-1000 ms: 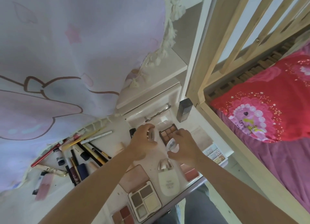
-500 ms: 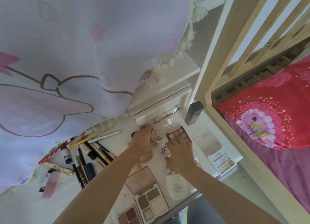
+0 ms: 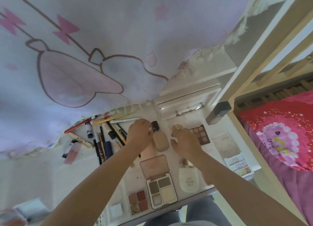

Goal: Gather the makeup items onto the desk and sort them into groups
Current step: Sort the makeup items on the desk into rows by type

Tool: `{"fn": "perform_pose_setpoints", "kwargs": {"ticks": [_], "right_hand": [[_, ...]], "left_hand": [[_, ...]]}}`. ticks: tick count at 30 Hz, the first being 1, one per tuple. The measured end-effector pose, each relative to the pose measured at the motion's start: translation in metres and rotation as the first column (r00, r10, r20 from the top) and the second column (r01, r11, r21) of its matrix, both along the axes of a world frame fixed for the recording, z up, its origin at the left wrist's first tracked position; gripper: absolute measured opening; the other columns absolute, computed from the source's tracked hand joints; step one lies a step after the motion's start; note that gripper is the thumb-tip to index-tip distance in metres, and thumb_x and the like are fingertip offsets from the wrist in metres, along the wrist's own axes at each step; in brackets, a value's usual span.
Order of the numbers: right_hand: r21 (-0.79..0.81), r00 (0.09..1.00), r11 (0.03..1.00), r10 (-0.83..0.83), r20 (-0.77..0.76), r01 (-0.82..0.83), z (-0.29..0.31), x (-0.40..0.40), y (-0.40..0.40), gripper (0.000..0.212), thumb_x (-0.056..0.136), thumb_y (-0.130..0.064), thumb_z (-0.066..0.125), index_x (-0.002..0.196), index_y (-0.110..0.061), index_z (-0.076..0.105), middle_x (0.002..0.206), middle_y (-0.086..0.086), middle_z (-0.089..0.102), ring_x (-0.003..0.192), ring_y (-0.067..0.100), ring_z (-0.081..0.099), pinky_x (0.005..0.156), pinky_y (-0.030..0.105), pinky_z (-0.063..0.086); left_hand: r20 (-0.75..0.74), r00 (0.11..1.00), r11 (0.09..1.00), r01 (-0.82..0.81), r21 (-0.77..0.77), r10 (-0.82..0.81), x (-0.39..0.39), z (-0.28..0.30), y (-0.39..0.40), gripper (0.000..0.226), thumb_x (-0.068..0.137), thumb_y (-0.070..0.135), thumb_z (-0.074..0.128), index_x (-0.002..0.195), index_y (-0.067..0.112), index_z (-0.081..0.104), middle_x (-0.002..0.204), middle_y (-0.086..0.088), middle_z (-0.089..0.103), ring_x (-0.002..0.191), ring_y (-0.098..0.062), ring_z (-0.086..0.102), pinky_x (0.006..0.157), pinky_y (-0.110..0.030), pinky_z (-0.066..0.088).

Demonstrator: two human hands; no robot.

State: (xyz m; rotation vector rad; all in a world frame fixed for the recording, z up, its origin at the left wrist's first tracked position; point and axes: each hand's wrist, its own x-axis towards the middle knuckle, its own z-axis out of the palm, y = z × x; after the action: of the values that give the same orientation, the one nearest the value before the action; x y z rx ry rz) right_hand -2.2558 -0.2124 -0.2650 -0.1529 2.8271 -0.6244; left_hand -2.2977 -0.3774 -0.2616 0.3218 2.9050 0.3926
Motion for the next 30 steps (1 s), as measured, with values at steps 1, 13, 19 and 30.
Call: {"fn": "perform_pose_setpoints", "kwargs": {"ticks": [1, 13, 19, 30], "right_hand": [[-0.019, 1.000, 0.999, 0.028, 0.014, -0.028, 0.002, -0.007, -0.008, 0.028, 0.089, -0.023, 0.048, 0.111, -0.010, 0.059, 0.111, 0.008, 0.058, 0.103, 0.024, 0.054, 0.083, 0.028, 0.041], [0.164, 0.898, 0.961, -0.267, 0.350, 0.222, -0.011, -0.043, -0.071, 0.061, 0.085, -0.027, 0.051, 0.133, -0.002, 0.023, 0.120, 0.013, 0.056, 0.112, 0.030, 0.053, 0.084, 0.034, 0.042], [0.096, 0.861, 0.963, -0.269, 0.431, 0.253, -0.001, -0.032, -0.063, 0.065, 0.078, -0.030, 0.063, 0.126, -0.001, 0.031, 0.116, 0.013, 0.051, 0.109, 0.027, 0.050, 0.074, 0.024, 0.032], [-0.668, 0.836, 0.584, -0.034, 0.548, 0.462, 0.074, -0.025, -0.045, 0.069, 0.078, -0.005, 0.067, 0.137, -0.012, 0.032, 0.117, 0.014, 0.056, 0.103, 0.029, 0.056, 0.085, 0.040, 0.049]], "left_hand": [[-0.005, 0.999, 0.999, -0.034, -0.006, 0.034, 0.004, 0.001, -0.009, 0.026, 0.090, 0.020, 0.046, 0.113, 0.010, 0.054, 0.121, -0.004, 0.054, 0.114, -0.020, 0.047, 0.093, -0.029, 0.037], [0.029, 0.940, 0.933, -0.342, 0.115, 0.341, 0.062, 0.007, -0.070, 0.029, 0.090, 0.023, 0.046, 0.116, 0.012, 0.053, 0.122, -0.001, 0.052, 0.114, -0.017, 0.047, 0.094, -0.025, 0.039], [0.129, 0.909, 0.871, -0.416, 0.262, 0.395, 0.076, 0.015, -0.071, 0.029, 0.092, 0.021, 0.047, 0.118, 0.011, 0.052, 0.124, -0.003, 0.052, 0.112, -0.015, 0.051, 0.089, -0.018, 0.037], [0.628, 0.761, 0.291, -0.646, 0.706, 0.165, 0.077, 0.063, -0.027, 0.039, 0.084, 0.012, 0.062, 0.116, 0.017, 0.043, 0.098, 0.000, 0.059, 0.084, -0.011, 0.061, 0.070, -0.018, 0.055]]}}
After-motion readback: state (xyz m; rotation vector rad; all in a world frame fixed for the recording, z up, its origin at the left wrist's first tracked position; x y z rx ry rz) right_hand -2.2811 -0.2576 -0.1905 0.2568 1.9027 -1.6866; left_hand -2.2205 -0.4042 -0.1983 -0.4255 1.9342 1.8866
